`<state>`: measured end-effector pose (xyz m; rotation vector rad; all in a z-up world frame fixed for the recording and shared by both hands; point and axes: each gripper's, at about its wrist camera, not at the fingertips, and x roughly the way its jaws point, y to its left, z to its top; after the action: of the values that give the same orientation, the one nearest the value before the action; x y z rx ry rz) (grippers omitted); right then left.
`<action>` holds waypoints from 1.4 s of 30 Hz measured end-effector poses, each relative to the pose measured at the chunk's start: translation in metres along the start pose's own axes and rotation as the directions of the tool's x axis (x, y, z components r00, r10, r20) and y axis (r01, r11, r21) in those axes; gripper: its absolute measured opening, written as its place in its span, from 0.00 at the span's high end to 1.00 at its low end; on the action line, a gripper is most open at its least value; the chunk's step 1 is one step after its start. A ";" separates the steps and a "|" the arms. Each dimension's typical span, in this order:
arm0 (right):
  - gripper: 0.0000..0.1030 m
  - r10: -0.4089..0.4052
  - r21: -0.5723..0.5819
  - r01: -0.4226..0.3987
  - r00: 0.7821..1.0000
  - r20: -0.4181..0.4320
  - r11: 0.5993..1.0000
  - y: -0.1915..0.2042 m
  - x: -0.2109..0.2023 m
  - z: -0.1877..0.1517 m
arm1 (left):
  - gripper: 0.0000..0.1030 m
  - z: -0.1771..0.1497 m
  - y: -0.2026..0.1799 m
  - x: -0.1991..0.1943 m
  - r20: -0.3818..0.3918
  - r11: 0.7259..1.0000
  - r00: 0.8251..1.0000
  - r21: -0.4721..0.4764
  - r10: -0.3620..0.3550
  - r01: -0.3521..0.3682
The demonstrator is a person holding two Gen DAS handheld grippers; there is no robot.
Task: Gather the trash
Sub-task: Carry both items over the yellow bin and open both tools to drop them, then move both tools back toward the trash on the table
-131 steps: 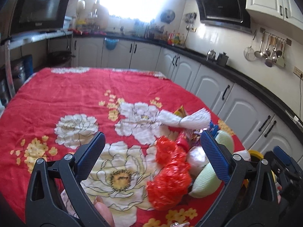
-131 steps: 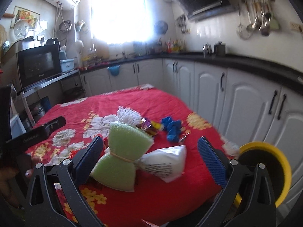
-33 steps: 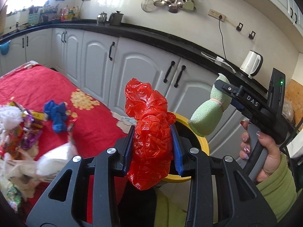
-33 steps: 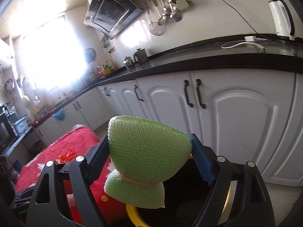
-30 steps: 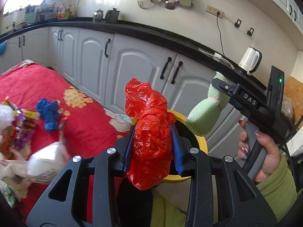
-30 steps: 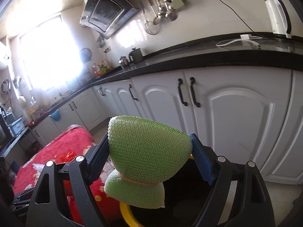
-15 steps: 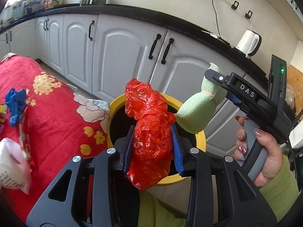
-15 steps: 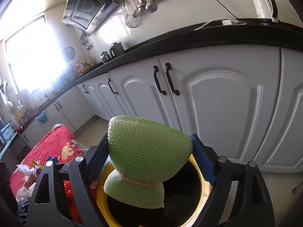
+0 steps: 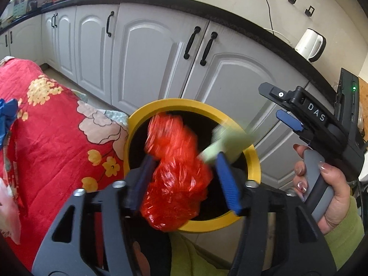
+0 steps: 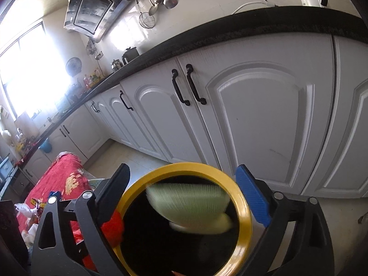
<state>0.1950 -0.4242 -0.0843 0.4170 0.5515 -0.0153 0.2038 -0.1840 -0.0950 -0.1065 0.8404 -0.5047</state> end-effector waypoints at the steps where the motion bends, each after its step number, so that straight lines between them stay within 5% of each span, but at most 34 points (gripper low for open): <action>1: 0.11 -0.001 0.002 0.001 1.000 -0.002 1.000 -0.001 0.000 0.000 | 0.41 -0.001 0.001 0.001 -0.003 1.000 1.000 -0.002 0.004 -0.004; 9: 0.10 0.004 -0.005 -0.004 1.000 -0.009 1.000 0.001 -0.001 0.000 | 0.12 -0.004 0.014 -0.008 0.008 0.999 1.000 -0.034 0.017 -0.016; 19: 0.09 0.041 -0.059 -0.041 0.999 0.011 0.997 0.025 -0.015 0.005 | 0.11 0.002 0.035 -0.051 0.089 0.992 0.990 -0.082 0.108 -0.101; 42: 0.07 0.296 -0.228 -0.296 0.954 -0.035 0.927 0.139 -0.058 -0.008 | 0.11 0.012 0.093 -0.160 0.283 0.956 0.920 -0.193 0.271 -0.222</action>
<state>0.1585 -0.2999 -0.0074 0.2686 0.4789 0.3381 0.1593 -0.0287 -0.0039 -0.2156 0.5756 -0.1748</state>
